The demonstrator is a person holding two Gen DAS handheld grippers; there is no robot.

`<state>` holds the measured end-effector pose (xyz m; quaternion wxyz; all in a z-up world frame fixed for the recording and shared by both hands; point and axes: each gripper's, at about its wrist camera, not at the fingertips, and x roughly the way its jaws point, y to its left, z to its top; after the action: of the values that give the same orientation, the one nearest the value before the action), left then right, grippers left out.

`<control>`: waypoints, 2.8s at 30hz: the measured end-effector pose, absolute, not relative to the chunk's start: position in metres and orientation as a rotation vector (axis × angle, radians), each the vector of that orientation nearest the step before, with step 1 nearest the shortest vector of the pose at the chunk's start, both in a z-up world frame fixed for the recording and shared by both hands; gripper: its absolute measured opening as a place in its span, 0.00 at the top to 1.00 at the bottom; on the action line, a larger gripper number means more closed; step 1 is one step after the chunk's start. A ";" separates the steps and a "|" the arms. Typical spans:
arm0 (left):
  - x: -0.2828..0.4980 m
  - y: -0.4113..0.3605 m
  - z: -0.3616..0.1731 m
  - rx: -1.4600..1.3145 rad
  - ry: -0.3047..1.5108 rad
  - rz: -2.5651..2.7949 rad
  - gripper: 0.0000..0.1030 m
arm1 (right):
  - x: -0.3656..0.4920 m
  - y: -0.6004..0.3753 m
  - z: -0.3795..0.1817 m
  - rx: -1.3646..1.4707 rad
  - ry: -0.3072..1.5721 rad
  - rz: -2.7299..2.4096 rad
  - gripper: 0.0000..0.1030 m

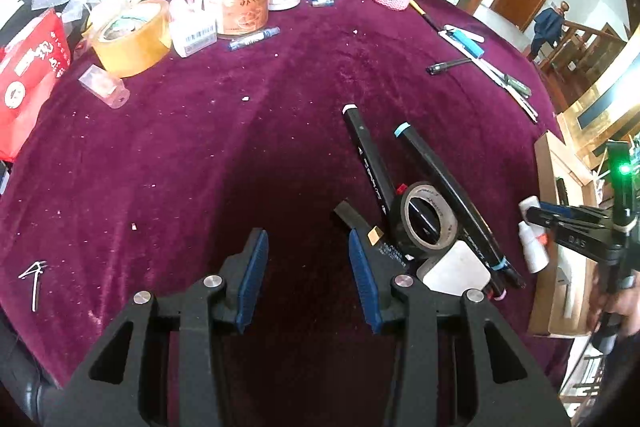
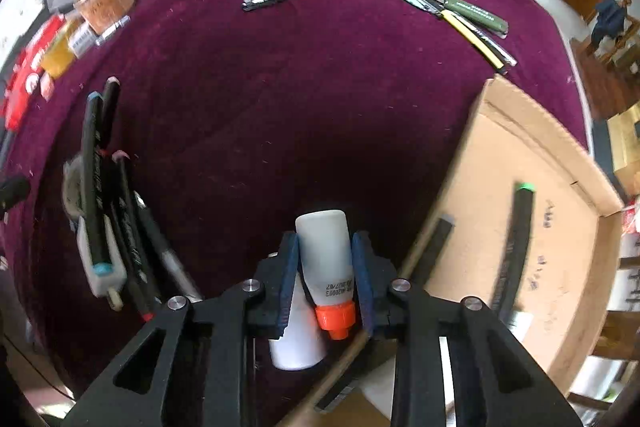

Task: Organize rigid objects
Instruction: 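Grasp the black lipstick tube with the left gripper while the right lifts the bottle, then carry the bottle and lipstick tube into the box and open both grippers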

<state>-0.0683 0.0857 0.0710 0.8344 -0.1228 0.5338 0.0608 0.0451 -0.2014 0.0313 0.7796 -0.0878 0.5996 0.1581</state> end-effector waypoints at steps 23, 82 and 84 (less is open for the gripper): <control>-0.007 0.078 0.022 -0.488 1.416 0.081 0.59 | -0.065 -0.240 0.137 0.216 1.040 0.310 0.89; -0.052 -0.075 0.128 -0.117 1.179 -0.272 0.86 | -0.080 -0.314 0.092 0.419 1.080 0.337 0.77; -0.052 -0.096 0.129 -0.107 1.189 -0.309 0.86 | -0.082 -0.334 0.092 0.446 1.077 0.300 0.77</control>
<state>-0.0525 -0.0961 0.1287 0.8158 -0.0501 0.5576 -0.1450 -0.0823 -0.3344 0.0916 0.8243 0.2099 0.5066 0.1410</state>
